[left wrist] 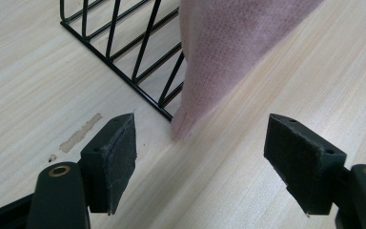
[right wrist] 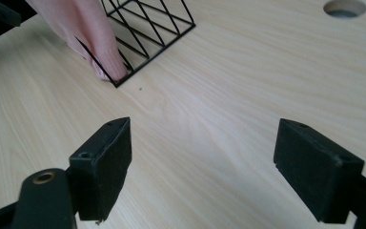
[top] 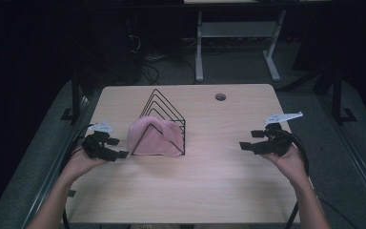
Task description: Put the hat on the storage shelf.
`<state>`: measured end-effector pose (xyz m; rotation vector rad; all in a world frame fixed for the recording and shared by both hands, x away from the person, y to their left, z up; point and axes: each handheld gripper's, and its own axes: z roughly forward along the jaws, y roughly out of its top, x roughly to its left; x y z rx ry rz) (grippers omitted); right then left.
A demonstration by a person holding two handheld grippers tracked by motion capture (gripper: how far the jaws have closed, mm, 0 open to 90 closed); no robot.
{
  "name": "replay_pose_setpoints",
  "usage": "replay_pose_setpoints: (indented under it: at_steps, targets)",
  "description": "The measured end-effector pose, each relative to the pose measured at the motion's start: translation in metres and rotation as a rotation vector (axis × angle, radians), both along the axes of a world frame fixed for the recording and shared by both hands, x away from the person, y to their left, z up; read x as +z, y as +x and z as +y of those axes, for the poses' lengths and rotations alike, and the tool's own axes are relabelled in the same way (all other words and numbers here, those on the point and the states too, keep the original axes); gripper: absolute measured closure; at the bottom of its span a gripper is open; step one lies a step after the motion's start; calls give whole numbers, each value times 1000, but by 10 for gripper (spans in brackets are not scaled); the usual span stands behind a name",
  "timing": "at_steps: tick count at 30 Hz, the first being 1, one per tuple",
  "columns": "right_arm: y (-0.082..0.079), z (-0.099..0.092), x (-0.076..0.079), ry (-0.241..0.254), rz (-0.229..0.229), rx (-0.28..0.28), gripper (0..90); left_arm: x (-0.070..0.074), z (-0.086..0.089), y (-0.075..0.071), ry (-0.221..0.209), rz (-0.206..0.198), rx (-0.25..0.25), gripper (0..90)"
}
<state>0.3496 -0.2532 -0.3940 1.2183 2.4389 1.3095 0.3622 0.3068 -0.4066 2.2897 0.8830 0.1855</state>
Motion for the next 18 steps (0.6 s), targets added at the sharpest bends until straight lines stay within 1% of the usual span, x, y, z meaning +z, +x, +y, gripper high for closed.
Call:
replay_pose_setpoints:
  at_steps: [2,3,6,8,11,12,14,15,16,17,18]
  targets:
    - [-2,-5,-4,1,2,-5,199,-1,-1,-1,-10,2,7,258]
    - [-4,-7,-6,3,2,-10,199,-1,-1,-2,-1,0,0,258]
    - [-9,-13,-11,11,6,-25,199,-2,-2,-4,-1,0,-2,255]
    - [-12,-19,-15,15,13,-36,199,-3,-2,-5,-15,1,3,252]
    - [-18,-27,-21,22,25,-55,199,-4,-1,-7,-14,0,7,249]
    - [-20,-29,-23,25,27,-60,199,-5,-1,-8,-25,-1,12,249]
    - [-24,-33,-27,26,28,-69,199,-5,-1,-9,-15,1,8,247]
    - [-26,-35,-28,25,34,-74,199,-7,-1,-10,-28,0,17,247]
    - [-28,-37,-30,25,35,-81,199,-7,-1,-11,-23,1,17,247]
    - [-29,-39,-32,26,31,-83,199,-8,-1,-13,-29,-2,25,247]
    - [-31,-41,-34,26,40,-88,199,-9,-1,-14,-26,-4,23,247]
